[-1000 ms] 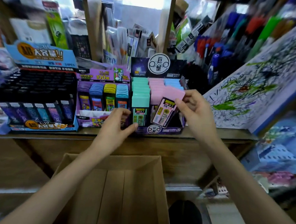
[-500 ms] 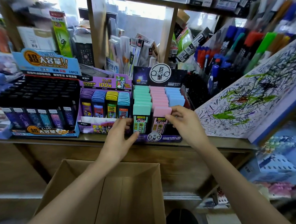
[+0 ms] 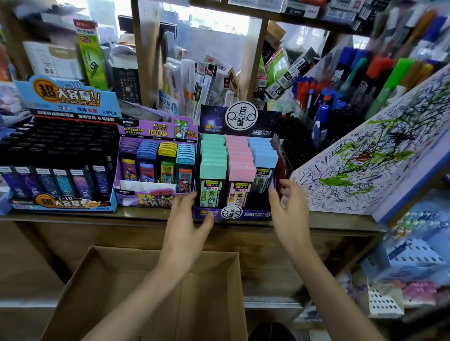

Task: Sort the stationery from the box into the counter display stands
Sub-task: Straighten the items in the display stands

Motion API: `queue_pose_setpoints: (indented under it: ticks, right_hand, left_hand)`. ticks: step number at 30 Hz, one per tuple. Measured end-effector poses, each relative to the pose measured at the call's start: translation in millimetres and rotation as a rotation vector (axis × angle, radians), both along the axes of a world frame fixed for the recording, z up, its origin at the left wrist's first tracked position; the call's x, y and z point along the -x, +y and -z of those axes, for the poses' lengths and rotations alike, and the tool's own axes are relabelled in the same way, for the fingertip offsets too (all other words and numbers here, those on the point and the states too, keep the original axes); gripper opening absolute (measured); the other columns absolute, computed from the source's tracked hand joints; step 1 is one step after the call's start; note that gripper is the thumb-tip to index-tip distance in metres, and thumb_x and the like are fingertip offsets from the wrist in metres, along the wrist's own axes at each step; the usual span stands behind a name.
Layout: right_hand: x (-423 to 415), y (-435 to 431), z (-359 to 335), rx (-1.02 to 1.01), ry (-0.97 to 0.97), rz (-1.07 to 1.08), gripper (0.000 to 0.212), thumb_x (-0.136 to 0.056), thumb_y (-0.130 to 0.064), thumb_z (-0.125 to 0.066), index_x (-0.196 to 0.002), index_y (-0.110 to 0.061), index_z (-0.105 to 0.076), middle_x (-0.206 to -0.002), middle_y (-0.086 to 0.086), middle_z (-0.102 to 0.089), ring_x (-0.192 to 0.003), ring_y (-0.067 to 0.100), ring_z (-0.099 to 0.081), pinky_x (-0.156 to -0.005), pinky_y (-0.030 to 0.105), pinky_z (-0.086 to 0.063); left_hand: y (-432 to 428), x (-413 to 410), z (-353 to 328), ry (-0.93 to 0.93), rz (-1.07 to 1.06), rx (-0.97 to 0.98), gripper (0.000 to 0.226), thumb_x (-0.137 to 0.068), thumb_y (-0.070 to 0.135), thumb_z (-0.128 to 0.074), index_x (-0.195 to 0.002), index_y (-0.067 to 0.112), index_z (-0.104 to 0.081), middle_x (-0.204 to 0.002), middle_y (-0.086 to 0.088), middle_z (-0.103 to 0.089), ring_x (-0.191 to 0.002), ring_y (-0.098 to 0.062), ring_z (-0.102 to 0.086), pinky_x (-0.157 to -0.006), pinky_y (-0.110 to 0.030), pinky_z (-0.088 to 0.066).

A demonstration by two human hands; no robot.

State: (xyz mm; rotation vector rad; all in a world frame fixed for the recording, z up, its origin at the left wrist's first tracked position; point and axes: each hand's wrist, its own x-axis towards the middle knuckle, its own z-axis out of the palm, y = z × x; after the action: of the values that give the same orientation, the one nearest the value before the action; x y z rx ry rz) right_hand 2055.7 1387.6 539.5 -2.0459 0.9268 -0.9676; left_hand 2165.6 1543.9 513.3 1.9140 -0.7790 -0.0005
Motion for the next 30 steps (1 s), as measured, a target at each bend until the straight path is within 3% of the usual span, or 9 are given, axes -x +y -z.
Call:
queue_pose_setpoints:
  ticks: [3, 7, 12, 14, 16, 18, 21, 26, 30]
  right_hand:
    - [-3.2, 8.3, 15.8, -0.185, -0.034, -0.039, 0.043, -0.097, -0.026, -0.05, -0.135, -0.01, -0.041, -0.13, 0.003, -0.052, -0.124, 0.018, -0.047, -0.107, 0.039, -0.038]
    - [-5.8, 17.2, 27.6, -0.256, -0.081, -0.046, 0.051, -0.097, -0.027, -0.048, -0.144, -0.011, -0.034, -0.142, 0.003, -0.047, -0.131, 0.017, -0.042, -0.111, 0.041, -0.034]
    - [3.2, 22.6, 29.8, -0.241, -0.104, -0.028, 0.048, -0.097, -0.025, -0.048, -0.143, -0.012, -0.038, -0.142, 0.0, -0.046, -0.132, 0.013, -0.041, -0.113, 0.037, -0.032]
    - [7.7, 23.2, 28.1, -0.209, -0.083, -0.039, 0.044, -0.098, -0.025, -0.048, -0.14, -0.013, -0.041, -0.136, -0.002, -0.05, -0.126, 0.01, -0.045, -0.108, 0.029, -0.035]
    - [10.5, 21.2, 22.9, -0.173, -0.09, -0.039, 0.038, -0.098, -0.025, -0.047, -0.135, -0.015, -0.045, -0.127, -0.004, -0.054, -0.115, 0.003, -0.051, -0.097, 0.016, -0.039]
    - [10.1, 17.2, 11.8, -0.147, -0.138, -0.025, 0.04, -0.098, -0.031, -0.044, -0.135, -0.015, -0.044, -0.129, -0.004, -0.053, -0.114, 0.003, -0.051, -0.099, 0.019, -0.04]
    - [-0.7, 6.8, -12.2, -0.2, -0.258, -0.074, 0.044, -0.097, -0.041, -0.043, -0.135, -0.019, -0.044, -0.132, -0.002, -0.054, -0.121, 0.009, -0.05, -0.105, 0.037, -0.041]
    - [-36.4, -10.5, -39.8, -0.29, -0.352, -0.135, 0.048, -0.098, -0.041, -0.042, -0.142, -0.022, -0.037, -0.143, -0.006, -0.044, -0.124, 0.002, -0.041, -0.1, 0.021, -0.032]
    - [-52.0, -12.7, -34.1, -0.289, -0.293, -0.126, 0.051, -0.097, -0.043, -0.043, -0.144, -0.025, -0.034, -0.147, -0.006, -0.038, -0.118, 0.0, -0.035, -0.098, 0.023, -0.027]
  left_hand:
    - [0.8, 6.4, 7.4, 0.076, -0.033, -0.001, 0.057, -0.089, 0.022, -0.063, -0.14, 0.008, -0.04, -0.134, -0.007, -0.047, -0.122, -0.018, -0.048, -0.102, -0.028, -0.038]
    - [2.0, 3.6, 10.6, 0.114, -0.013, -0.006, 0.058, -0.089, 0.02, -0.064, -0.14, 0.009, -0.041, -0.135, -0.007, -0.049, -0.122, -0.018, -0.049, -0.104, -0.032, -0.039]
    - [10.3, -0.4, 13.2, 0.118, 0.009, 0.0, 0.054, -0.087, 0.016, -0.065, -0.137, 0.01, -0.045, -0.128, -0.005, -0.054, -0.112, -0.011, -0.052, -0.095, -0.027, -0.042]
    - [12.4, 2.3, 13.3, 0.072, 0.011, -0.019, 0.053, -0.088, 0.018, -0.063, -0.138, 0.01, -0.044, -0.127, -0.005, -0.052, -0.113, -0.01, -0.05, -0.093, -0.022, -0.039]
    - [12.3, 7.6, 9.6, 0.029, 0.014, 0.005, 0.054, -0.09, 0.023, -0.06, -0.139, 0.01, -0.041, -0.128, -0.002, -0.047, -0.116, -0.007, -0.046, -0.094, -0.014, -0.032]
    - [10.6, 13.4, -1.2, 0.017, 0.034, 0.081, 0.059, -0.091, 0.036, -0.055, -0.141, 0.013, -0.037, -0.129, 0.006, -0.04, -0.118, 0.001, -0.039, -0.096, -0.009, -0.026]
    - [2.7, 12.8, -22.0, 0.069, 0.079, 0.189, 0.071, -0.086, 0.05, -0.049, -0.146, 0.019, -0.027, -0.141, 0.011, -0.034, -0.131, -0.003, -0.032, -0.107, -0.022, -0.026]
    - [-20.8, -0.1, -48.1, 0.104, 0.112, 0.228, 0.069, -0.092, 0.044, -0.049, -0.149, 0.022, -0.02, -0.154, 0.007, -0.025, -0.138, -0.001, -0.022, -0.113, -0.025, -0.02]
    - [-30.3, -2.1, -50.3, 0.155, 0.151, 0.204, 0.067, -0.093, 0.044, -0.049, -0.15, 0.028, -0.016, -0.156, 0.013, -0.018, -0.132, 0.009, -0.015, -0.11, -0.02, -0.014]
